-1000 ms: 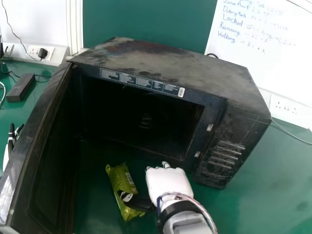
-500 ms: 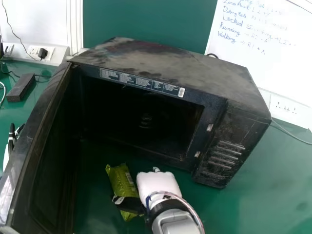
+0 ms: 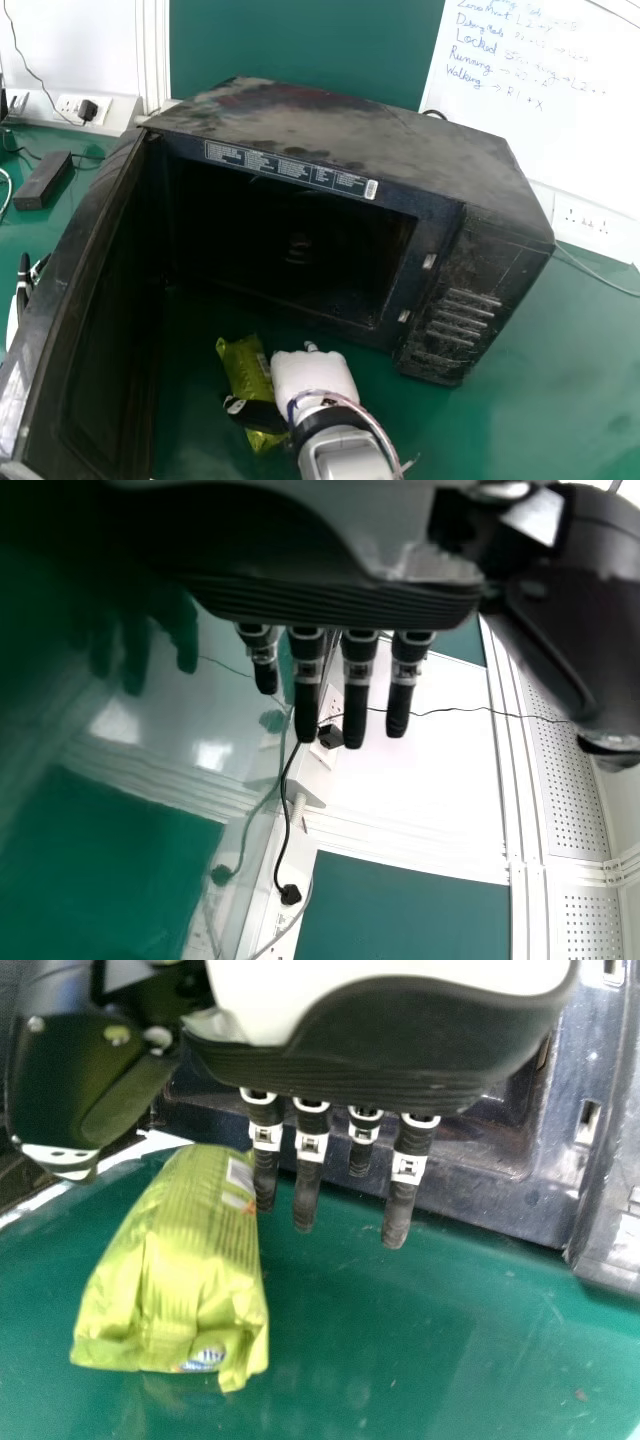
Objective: Put biscuit inside oven
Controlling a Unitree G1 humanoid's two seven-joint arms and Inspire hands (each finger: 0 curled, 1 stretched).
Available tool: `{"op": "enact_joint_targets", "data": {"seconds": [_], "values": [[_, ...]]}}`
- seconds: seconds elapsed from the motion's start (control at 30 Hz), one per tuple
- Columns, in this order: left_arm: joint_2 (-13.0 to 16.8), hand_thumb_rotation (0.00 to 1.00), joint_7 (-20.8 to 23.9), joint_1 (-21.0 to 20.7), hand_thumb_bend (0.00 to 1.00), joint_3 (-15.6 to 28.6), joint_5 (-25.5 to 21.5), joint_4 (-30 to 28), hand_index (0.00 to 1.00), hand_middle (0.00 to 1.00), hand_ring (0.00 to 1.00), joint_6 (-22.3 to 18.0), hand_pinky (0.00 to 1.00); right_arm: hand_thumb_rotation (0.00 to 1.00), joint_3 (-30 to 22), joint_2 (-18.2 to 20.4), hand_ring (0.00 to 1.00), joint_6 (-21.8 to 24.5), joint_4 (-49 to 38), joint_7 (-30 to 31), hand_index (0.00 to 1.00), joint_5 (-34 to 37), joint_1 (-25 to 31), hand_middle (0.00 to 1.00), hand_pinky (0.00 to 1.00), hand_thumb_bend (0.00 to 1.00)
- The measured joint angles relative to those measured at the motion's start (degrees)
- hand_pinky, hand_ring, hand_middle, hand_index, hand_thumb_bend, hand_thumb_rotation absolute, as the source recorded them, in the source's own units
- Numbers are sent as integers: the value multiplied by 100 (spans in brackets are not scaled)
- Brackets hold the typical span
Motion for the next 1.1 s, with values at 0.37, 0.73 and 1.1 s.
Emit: {"op": "enact_joint_targets", "data": {"seconds": [0.37, 0.73, 1.1], "values": [[52, 24, -24, -84, 40, 3, 0, 228, 85, 83, 82, -115, 84, 40, 306, -34, 80, -8, 568, -184, 85, -151, -54, 86, 69, 76], [112, 29, -162, -185, 44, 6, -3, 581, 83, 82, 81, -351, 82, 22, 799, -72, 81, 483, 1201, -529, 88, -508, -154, 88, 73, 65], [209, 30, -200, -278, 45, 23, -6, 873, 82, 81, 80, -495, 81, 25, 1269, -136, 82, 1128, 1623, -951, 89, -530, -196, 89, 75, 63]]}}
